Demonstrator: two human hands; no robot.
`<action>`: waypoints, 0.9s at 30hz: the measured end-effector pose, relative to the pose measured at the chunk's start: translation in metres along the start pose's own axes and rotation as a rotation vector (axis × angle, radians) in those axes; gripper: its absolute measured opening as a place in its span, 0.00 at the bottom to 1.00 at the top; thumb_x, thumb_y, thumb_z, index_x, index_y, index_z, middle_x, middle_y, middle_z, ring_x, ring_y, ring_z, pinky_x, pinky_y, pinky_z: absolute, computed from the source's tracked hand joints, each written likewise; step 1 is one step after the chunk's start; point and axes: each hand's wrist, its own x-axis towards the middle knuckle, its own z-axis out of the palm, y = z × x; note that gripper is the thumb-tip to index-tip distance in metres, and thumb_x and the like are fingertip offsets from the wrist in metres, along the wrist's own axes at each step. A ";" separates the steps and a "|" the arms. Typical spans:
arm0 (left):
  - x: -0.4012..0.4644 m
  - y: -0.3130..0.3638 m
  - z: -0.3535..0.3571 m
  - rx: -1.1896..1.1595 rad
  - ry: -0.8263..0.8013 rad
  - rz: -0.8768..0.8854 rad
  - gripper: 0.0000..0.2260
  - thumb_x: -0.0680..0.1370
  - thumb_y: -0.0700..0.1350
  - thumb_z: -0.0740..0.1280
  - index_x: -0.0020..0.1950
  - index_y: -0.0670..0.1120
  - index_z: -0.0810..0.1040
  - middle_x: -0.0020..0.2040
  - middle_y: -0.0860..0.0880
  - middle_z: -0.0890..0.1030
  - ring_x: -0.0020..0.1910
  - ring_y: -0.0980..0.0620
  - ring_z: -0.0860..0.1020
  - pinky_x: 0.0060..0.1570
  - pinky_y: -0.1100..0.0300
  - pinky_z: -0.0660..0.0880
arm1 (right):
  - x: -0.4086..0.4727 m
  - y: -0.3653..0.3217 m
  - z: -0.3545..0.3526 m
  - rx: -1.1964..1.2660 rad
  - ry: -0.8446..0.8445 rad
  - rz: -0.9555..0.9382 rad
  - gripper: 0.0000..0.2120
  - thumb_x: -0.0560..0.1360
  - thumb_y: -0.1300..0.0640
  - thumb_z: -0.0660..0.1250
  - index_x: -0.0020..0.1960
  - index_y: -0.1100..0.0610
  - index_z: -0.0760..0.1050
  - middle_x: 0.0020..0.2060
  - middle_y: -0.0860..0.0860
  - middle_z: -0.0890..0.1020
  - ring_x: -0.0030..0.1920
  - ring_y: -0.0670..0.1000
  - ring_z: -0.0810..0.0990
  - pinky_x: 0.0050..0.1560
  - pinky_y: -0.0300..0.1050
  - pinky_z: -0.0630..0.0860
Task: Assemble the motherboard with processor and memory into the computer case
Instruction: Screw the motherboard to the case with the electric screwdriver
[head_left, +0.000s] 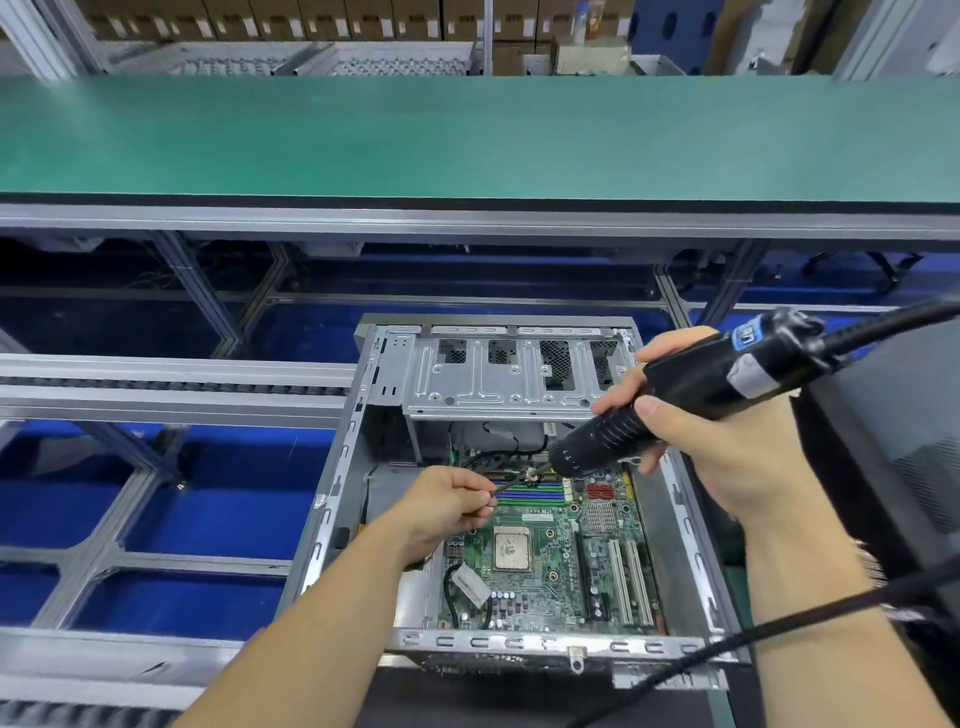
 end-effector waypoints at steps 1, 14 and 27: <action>0.000 0.000 0.000 0.016 0.006 -0.002 0.05 0.79 0.30 0.64 0.52 0.36 0.78 0.41 0.42 0.81 0.35 0.53 0.78 0.38 0.63 0.79 | 0.002 -0.001 0.003 0.001 -0.024 0.011 0.14 0.71 0.63 0.72 0.53 0.49 0.79 0.42 0.59 0.83 0.49 0.66 0.84 0.25 0.44 0.78; 0.012 -0.013 -0.005 0.407 -0.012 0.100 0.07 0.79 0.35 0.67 0.46 0.46 0.81 0.37 0.46 0.80 0.35 0.51 0.76 0.39 0.57 0.76 | 0.007 0.004 0.014 -0.071 -0.029 0.061 0.14 0.70 0.68 0.69 0.54 0.57 0.76 0.39 0.59 0.83 0.46 0.62 0.85 0.23 0.43 0.76; -0.006 0.003 -0.016 0.864 -0.303 0.091 0.05 0.76 0.47 0.72 0.50 0.48 0.84 0.40 0.58 0.81 0.39 0.61 0.77 0.41 0.68 0.72 | 0.010 0.001 0.021 -0.099 -0.047 0.110 0.13 0.69 0.67 0.70 0.50 0.54 0.78 0.39 0.61 0.83 0.40 0.57 0.86 0.22 0.43 0.75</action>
